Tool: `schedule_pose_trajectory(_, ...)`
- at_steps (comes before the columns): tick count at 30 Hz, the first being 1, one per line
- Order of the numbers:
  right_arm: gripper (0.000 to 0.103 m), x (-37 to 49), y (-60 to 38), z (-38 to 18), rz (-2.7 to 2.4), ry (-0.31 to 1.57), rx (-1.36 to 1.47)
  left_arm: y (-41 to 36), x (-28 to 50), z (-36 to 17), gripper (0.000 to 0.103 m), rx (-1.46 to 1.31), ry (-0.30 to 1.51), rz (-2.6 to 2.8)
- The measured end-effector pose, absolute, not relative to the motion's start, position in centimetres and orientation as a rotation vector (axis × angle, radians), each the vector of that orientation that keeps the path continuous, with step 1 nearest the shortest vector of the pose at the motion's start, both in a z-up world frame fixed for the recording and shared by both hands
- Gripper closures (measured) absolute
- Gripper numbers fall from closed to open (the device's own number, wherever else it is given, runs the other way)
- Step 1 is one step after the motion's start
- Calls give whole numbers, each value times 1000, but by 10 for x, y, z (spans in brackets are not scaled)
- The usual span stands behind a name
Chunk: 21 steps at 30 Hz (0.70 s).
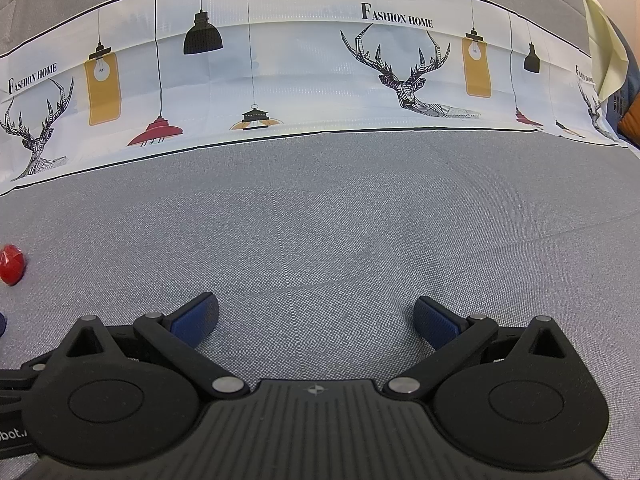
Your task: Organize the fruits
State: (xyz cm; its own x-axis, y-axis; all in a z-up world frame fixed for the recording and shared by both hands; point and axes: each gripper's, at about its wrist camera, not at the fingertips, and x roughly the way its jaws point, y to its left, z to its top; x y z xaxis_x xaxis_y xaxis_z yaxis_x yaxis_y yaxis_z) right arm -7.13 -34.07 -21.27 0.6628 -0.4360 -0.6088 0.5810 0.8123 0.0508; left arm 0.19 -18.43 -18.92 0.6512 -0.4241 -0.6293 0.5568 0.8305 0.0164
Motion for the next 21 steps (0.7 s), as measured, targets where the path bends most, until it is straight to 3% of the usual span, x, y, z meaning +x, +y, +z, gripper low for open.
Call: schedule_pose_trajectory(21,1,-71,-341,-213,-585,615,252,-184,2,-190,0,216,653,-562)
